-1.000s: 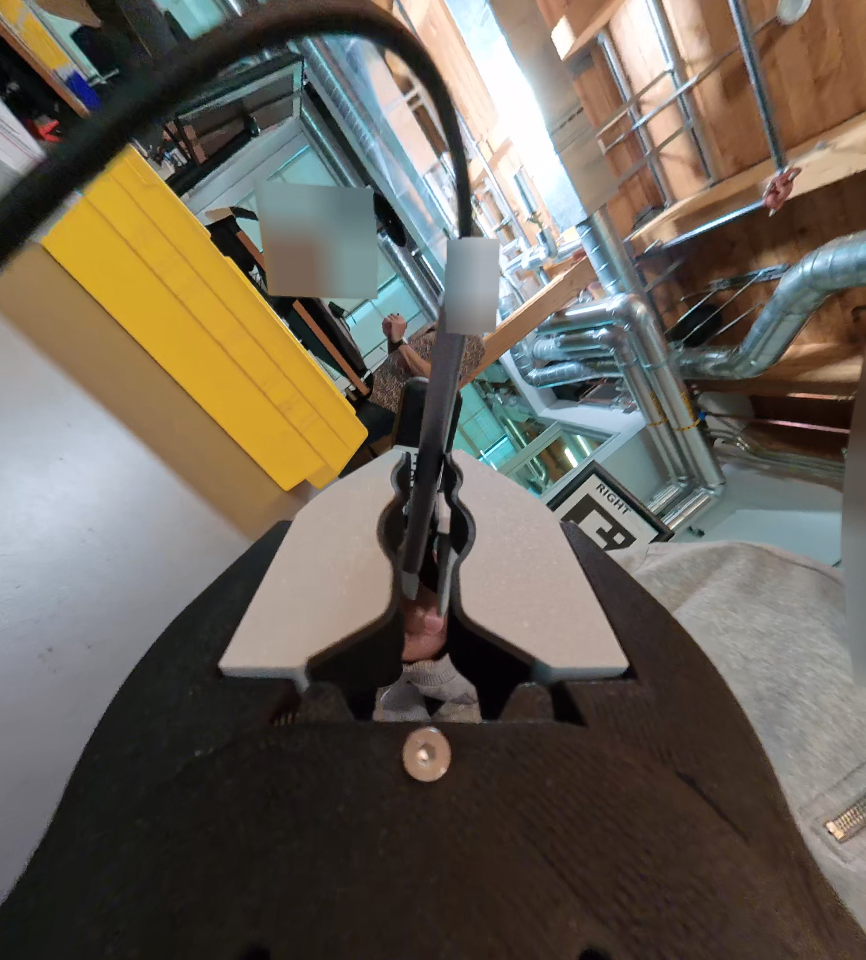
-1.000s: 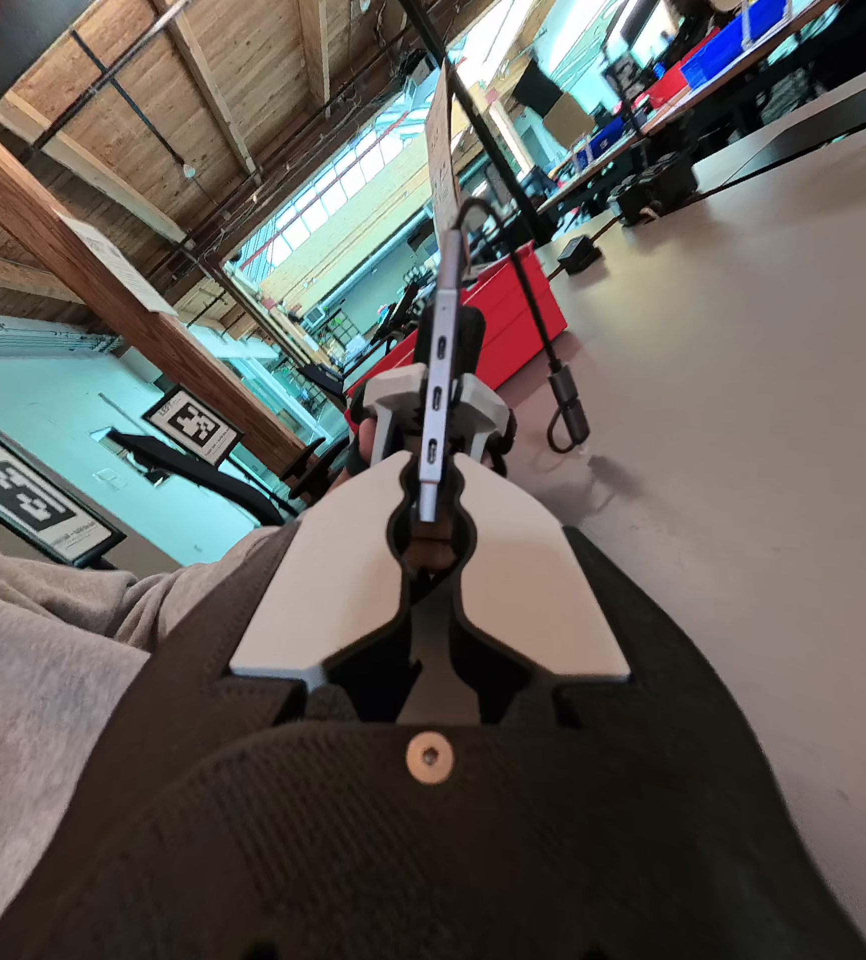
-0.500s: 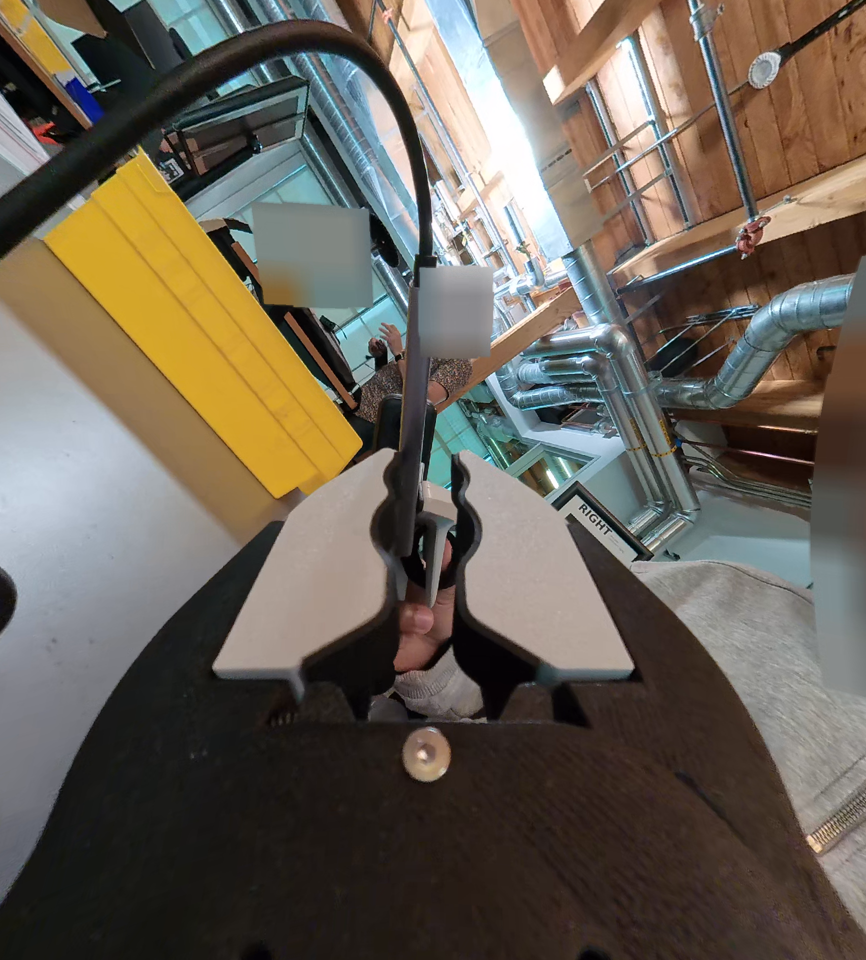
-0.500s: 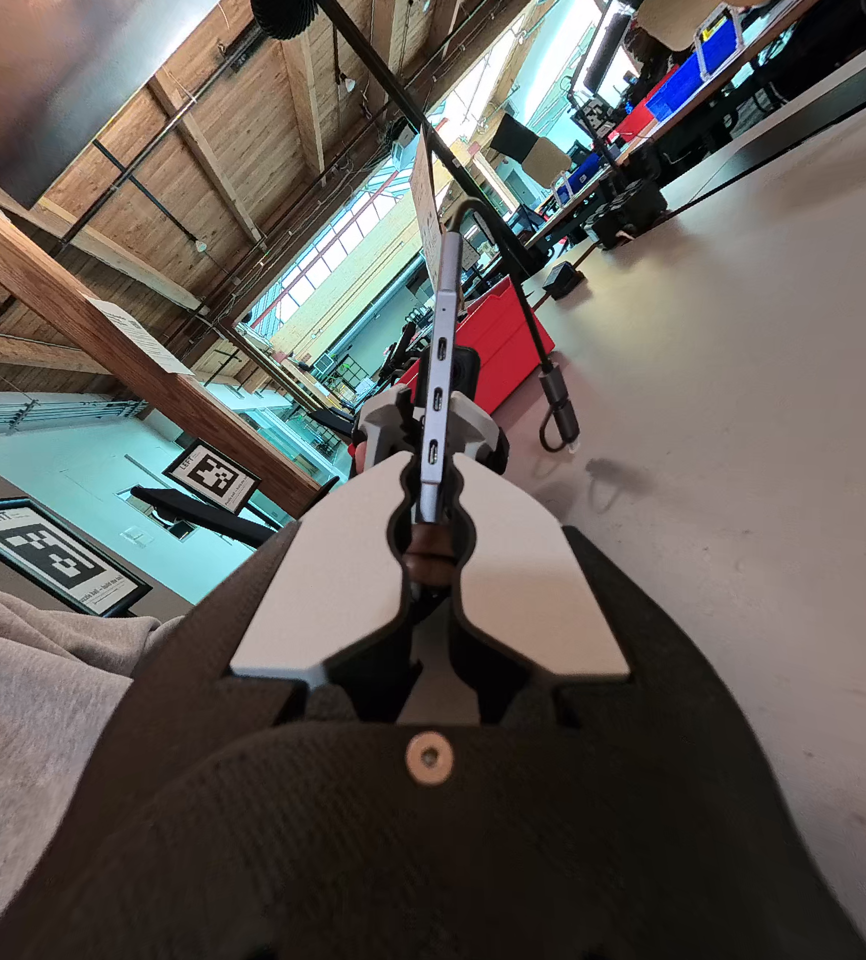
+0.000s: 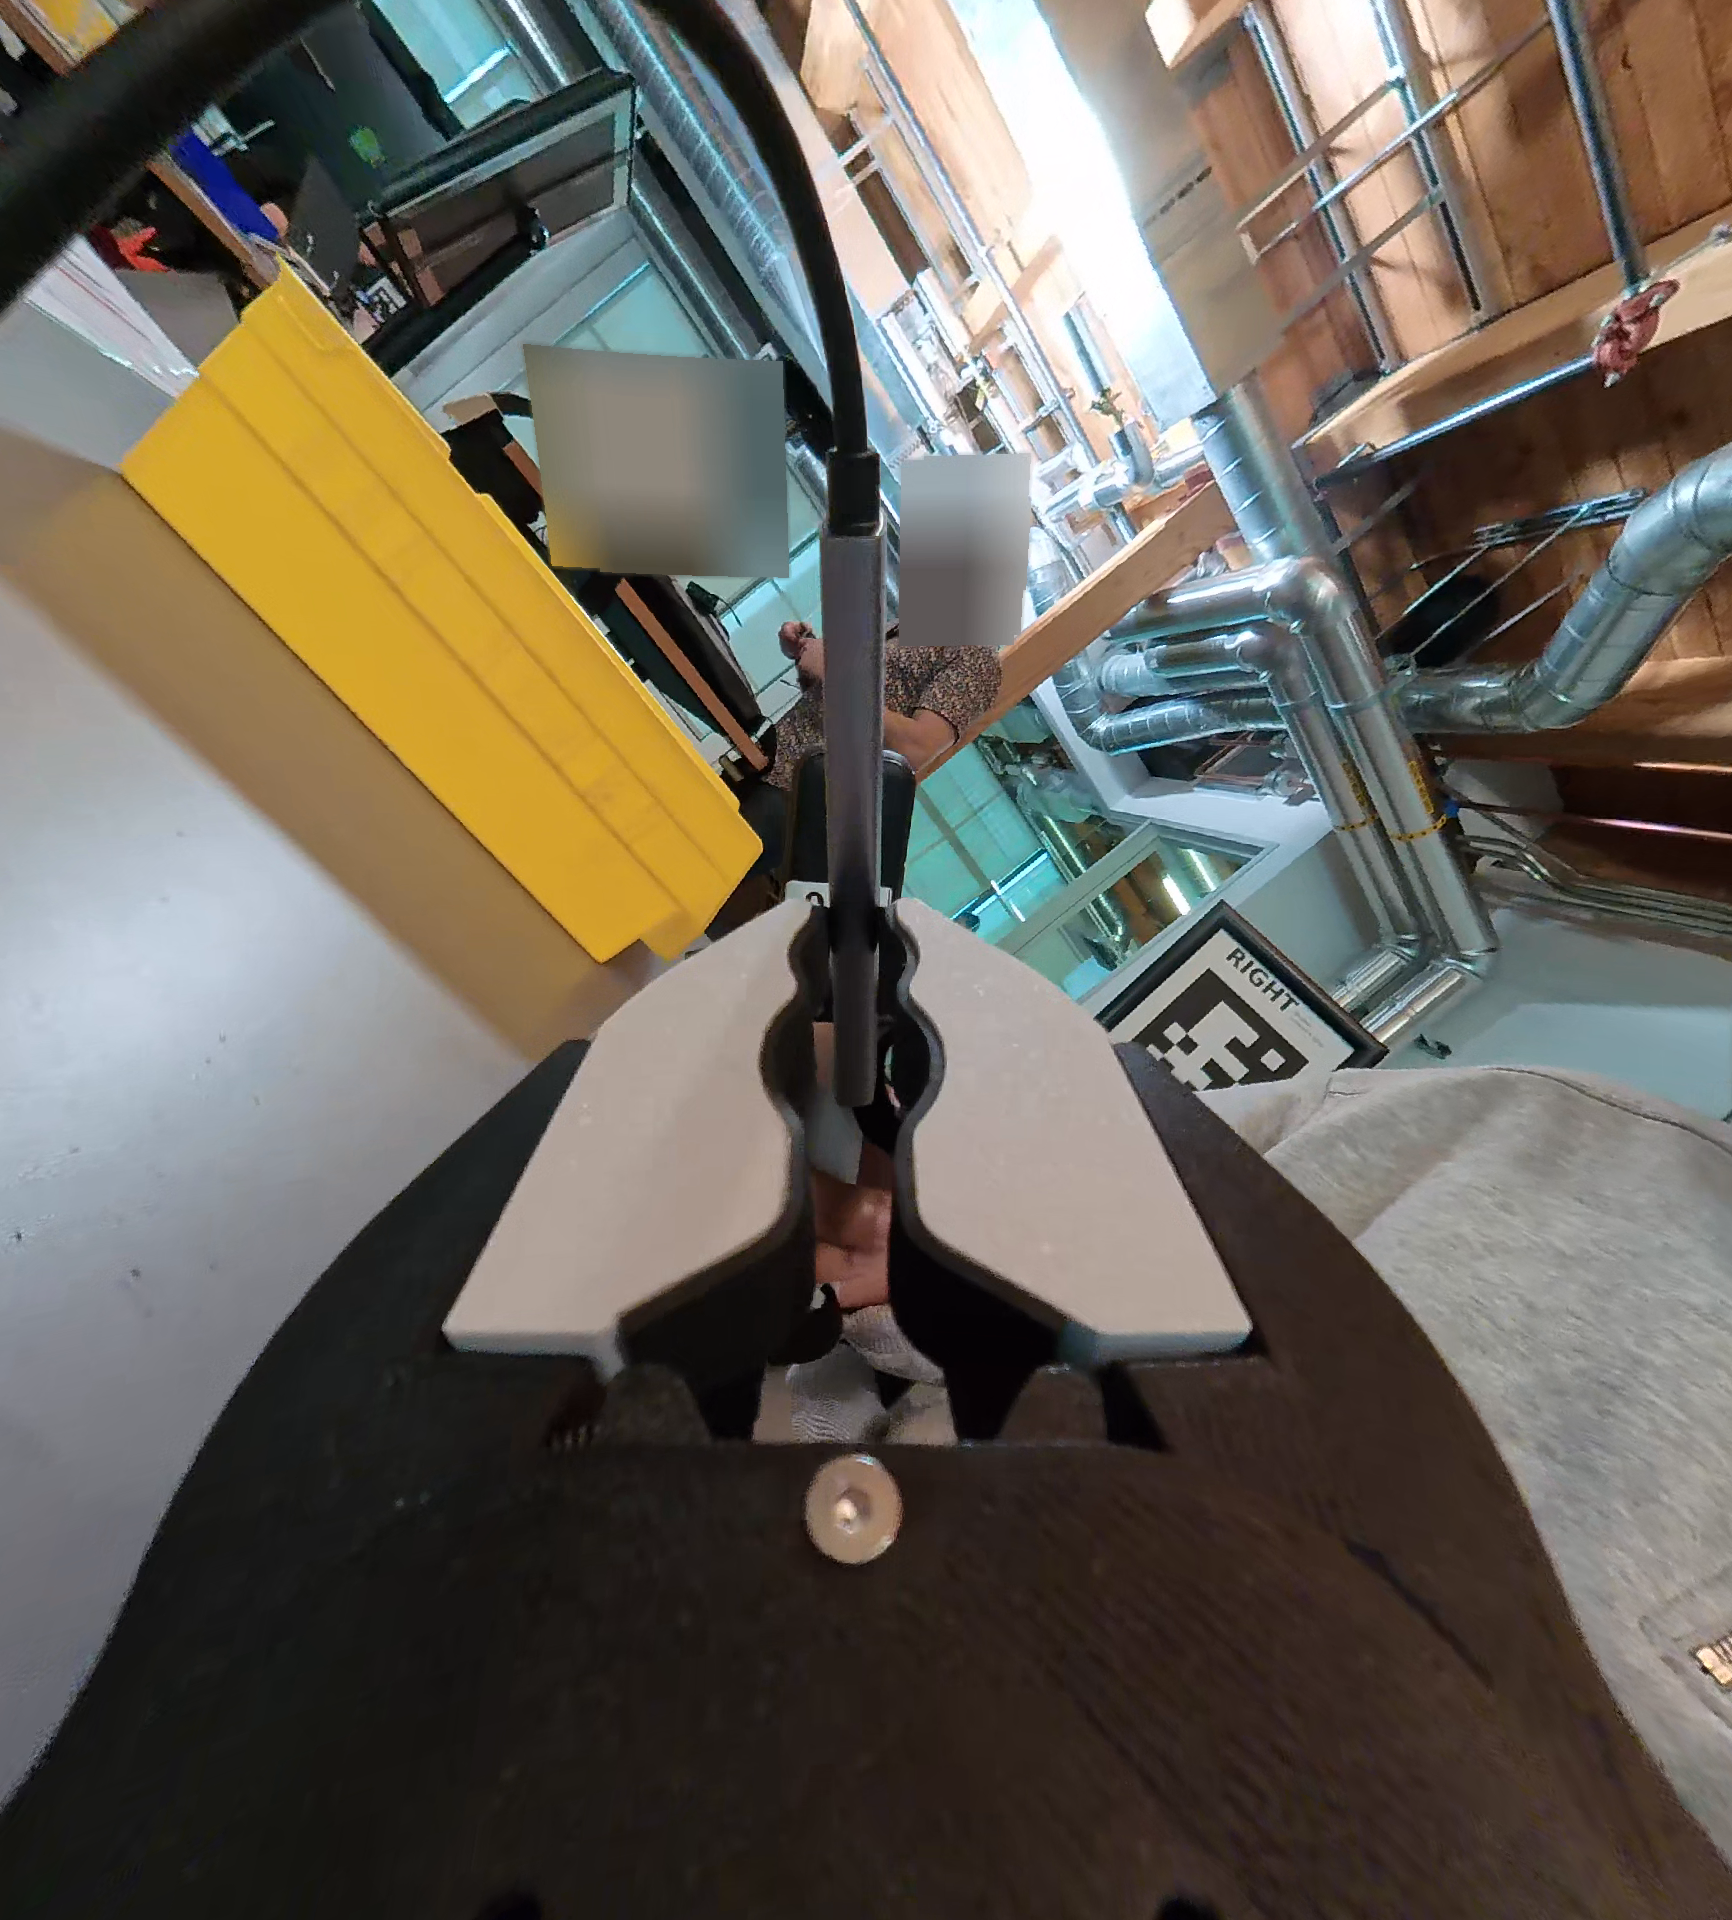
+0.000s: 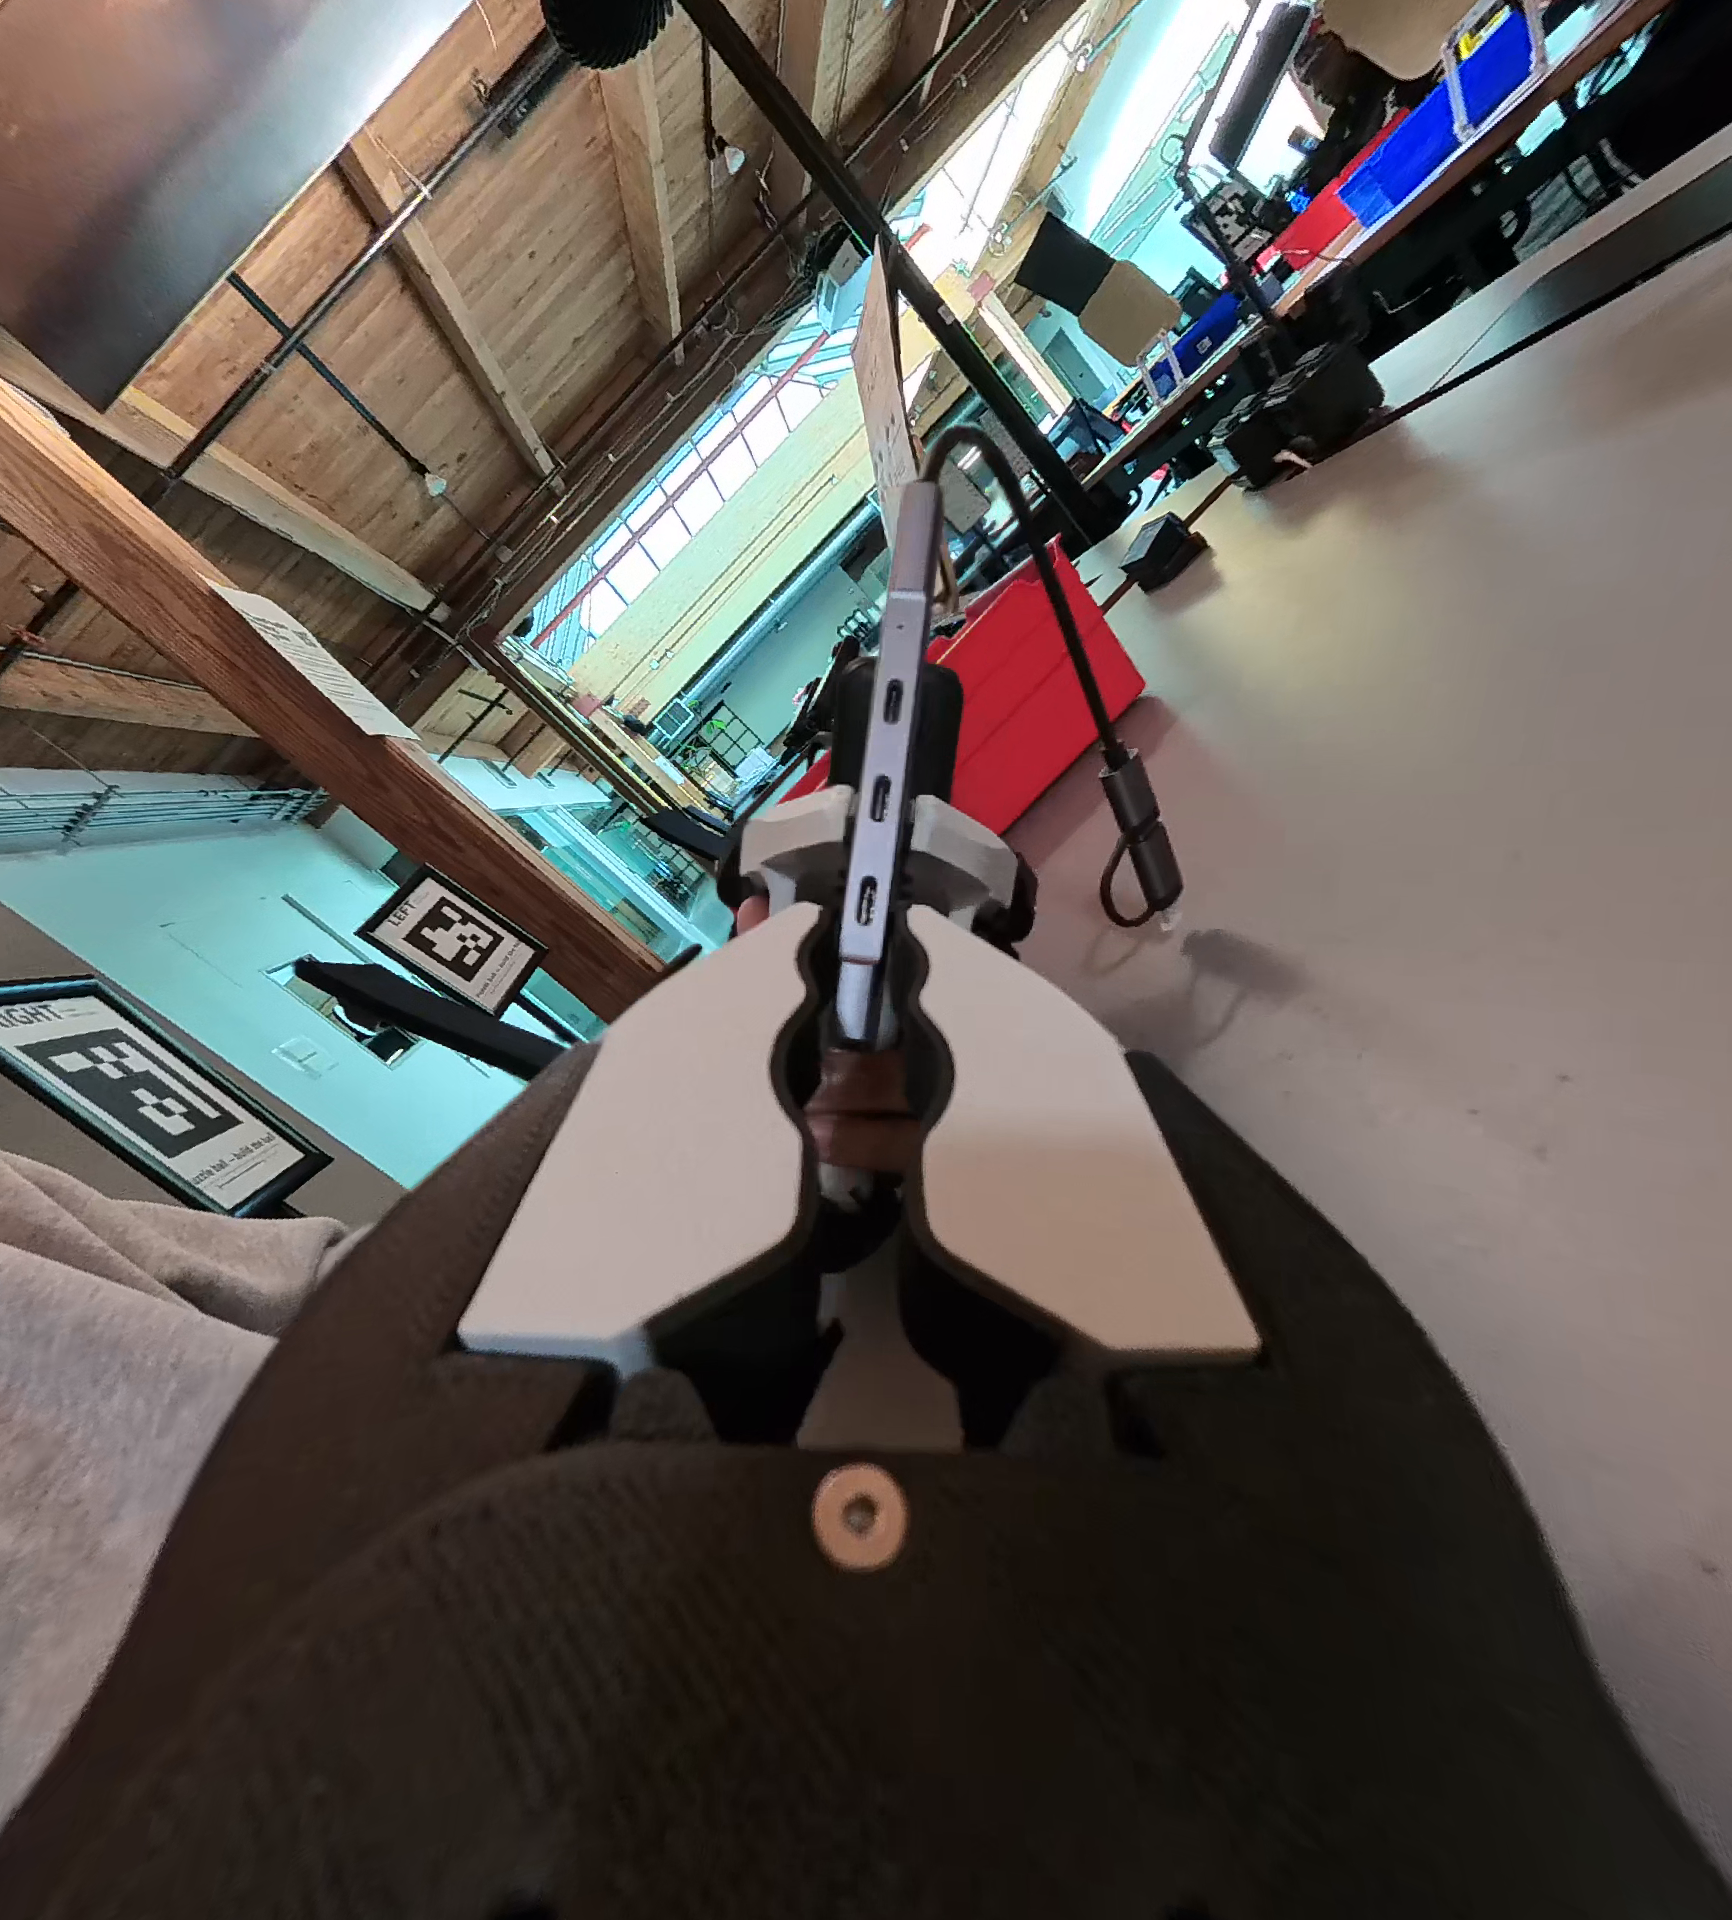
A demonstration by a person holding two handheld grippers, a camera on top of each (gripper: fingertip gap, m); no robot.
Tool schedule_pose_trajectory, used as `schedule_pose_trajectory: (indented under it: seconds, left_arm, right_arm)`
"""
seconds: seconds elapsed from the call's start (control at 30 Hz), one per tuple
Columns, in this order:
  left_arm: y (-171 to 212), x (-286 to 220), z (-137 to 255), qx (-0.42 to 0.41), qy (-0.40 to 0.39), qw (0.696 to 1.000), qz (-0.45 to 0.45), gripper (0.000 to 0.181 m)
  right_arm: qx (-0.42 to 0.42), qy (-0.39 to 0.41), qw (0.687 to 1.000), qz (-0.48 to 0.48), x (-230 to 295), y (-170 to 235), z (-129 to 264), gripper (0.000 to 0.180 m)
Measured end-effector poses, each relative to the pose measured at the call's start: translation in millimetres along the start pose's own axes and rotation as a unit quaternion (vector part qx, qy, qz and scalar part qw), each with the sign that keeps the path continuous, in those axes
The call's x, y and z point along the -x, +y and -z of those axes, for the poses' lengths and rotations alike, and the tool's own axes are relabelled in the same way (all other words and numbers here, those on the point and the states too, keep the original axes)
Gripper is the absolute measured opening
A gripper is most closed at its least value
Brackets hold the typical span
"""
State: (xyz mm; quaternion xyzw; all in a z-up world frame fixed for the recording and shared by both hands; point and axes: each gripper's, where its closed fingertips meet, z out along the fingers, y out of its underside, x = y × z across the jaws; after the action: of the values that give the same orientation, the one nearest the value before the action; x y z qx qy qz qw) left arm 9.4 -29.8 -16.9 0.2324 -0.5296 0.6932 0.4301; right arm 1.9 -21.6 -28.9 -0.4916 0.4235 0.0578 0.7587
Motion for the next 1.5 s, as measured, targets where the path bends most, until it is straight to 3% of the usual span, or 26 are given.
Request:
schedule_pose_trajectory:
  seconds: [0.57, 0.9, 1.07, 1.27, 1.5]
  left_arm:
    - [-1, -1, 1, -0.007, 0.033, 0.998, 0.053, 0.009]
    - [-2, -4, 2, 0.004, 0.016, 1.000, 0.014, 0.010]
    - [-13, 1, 13, -0.017, -0.013, 1.000, 0.009, 0.010]
    - [-16, 13, 19, -0.016, -0.049, 0.999, 0.007, 0.010]
    - [-9, 29, 21, 0.026, -0.126, 0.991, -0.039, 0.010]
  right_arm:
    - [0.021, 0.019, 0.998, 0.055, 2, 7, -5, 0.011]
    - [0.019, 0.007, 0.998, 0.053, 6, 3, -4, 0.013]
    - [-0.017, 0.019, 0.998, 0.064, 0, -18, 6, 0.027]
    - [-0.027, 0.033, 0.996, 0.078, -3, -28, 12, 0.030]
    - [0.005, 0.091, 0.963, 0.252, 4, -40, 4, 0.028]
